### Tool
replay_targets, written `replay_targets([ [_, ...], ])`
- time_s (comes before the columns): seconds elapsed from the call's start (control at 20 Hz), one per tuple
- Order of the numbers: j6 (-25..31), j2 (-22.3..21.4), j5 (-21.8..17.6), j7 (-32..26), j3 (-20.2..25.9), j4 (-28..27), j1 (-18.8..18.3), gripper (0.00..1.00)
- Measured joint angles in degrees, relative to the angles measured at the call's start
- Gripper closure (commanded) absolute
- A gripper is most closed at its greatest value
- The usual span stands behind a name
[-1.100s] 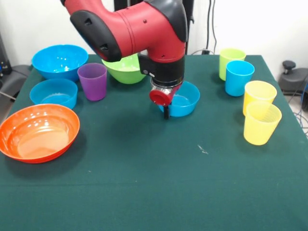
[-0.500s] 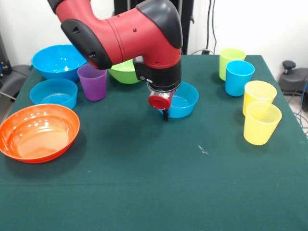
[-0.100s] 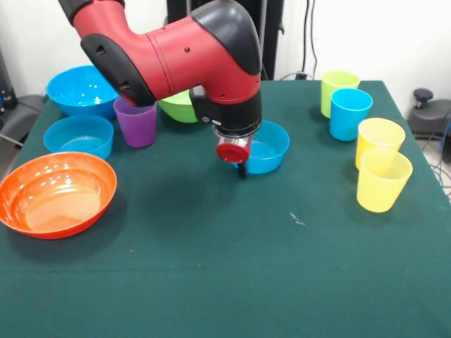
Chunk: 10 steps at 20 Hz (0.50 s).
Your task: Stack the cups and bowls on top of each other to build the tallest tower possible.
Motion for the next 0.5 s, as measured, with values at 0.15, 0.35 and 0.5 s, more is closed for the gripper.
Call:
replay_targets([
  [0.15, 0.5, 0.2, 0.4, -0.9, 0.1, 0.0, -0.4, 0.0],
  [0.35, 1.3, 0.3, 0.9, -1.4, 0.2, 0.1, -0.7, 0.0],
  [0.5, 1.3, 0.3, 0.9, -1.4, 0.3, 0.1, -0.7, 0.0],
])
